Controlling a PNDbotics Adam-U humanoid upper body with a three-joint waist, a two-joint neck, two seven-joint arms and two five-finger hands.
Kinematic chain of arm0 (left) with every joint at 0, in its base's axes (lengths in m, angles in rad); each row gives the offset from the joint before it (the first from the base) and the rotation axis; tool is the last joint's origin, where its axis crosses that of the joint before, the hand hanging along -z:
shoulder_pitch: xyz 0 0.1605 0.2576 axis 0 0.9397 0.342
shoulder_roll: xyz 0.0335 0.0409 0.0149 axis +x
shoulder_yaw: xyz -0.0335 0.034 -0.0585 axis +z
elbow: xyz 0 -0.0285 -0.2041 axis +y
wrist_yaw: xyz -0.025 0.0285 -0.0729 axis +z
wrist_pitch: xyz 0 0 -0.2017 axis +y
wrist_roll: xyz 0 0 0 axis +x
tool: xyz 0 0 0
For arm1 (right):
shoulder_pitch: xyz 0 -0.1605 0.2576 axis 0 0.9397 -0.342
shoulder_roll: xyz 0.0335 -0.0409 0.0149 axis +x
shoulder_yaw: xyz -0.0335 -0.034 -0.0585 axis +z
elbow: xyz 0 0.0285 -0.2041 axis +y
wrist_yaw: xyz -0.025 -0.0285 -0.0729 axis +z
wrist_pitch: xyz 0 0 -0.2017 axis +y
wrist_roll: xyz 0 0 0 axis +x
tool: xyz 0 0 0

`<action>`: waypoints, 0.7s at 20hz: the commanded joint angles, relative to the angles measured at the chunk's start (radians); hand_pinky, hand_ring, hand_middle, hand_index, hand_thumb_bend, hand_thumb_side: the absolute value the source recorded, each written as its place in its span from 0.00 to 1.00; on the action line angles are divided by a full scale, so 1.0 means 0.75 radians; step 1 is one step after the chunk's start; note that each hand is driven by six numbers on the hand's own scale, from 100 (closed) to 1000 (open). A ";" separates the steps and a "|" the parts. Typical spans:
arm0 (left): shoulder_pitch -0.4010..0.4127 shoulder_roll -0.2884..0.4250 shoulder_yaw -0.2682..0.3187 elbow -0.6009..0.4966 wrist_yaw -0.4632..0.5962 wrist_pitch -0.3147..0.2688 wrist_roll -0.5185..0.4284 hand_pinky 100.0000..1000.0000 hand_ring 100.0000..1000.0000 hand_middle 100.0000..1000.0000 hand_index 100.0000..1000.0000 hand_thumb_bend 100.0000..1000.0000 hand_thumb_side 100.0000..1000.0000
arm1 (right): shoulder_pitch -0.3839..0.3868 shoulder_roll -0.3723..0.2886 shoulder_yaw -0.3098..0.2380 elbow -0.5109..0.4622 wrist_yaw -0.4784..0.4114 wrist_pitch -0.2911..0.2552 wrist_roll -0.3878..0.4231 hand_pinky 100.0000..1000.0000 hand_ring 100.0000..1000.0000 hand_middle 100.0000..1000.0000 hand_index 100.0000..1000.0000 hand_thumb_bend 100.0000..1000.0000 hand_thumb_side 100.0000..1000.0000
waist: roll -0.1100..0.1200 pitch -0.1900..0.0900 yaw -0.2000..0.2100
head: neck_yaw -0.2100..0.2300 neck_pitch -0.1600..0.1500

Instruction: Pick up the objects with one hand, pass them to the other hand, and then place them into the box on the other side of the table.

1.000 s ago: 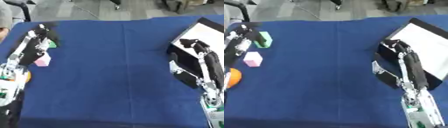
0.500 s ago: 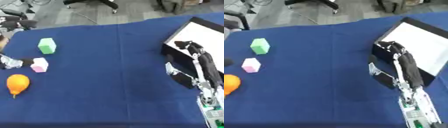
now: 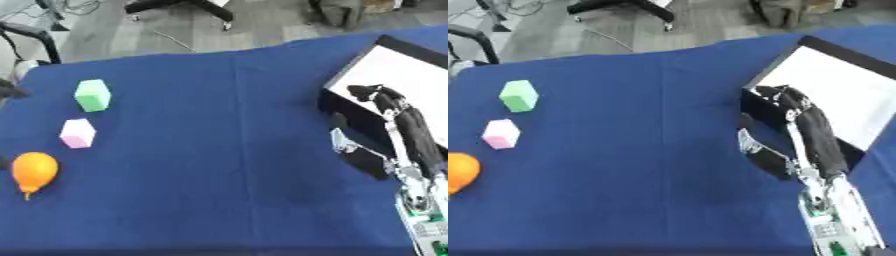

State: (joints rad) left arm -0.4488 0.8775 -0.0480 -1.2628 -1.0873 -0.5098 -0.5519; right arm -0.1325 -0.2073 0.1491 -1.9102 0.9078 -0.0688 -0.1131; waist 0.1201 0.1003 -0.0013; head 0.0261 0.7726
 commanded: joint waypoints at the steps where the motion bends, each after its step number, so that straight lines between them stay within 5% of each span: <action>1: -0.033 -0.005 0.024 0.101 -0.044 0.019 0.066 0.80 0.76 0.75 0.92 0.84 0.41 | -0.014 -0.015 0.001 -0.021 -0.006 -0.001 0.004 0.78 0.69 0.66 0.79 0.00 0.36 | -0.005 -0.010 0.001 | 0.010 -0.003; 14: -0.037 -0.121 0.045 0.328 -0.196 0.105 0.273 0.77 0.72 0.73 0.90 0.77 0.33 | -0.012 -0.007 0.000 -0.025 -0.016 -0.001 0.003 0.78 0.69 0.65 0.79 0.00 0.36 | -0.016 -0.003 -0.003 | 0.023 -0.003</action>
State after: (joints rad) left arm -0.4598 0.7619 -0.0309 -1.0189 -1.2238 -0.4375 -0.3662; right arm -0.1324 -0.2070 0.1494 -1.9104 0.9014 -0.0679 -0.1118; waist 0.1096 0.1062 -0.0044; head 0.0400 0.7726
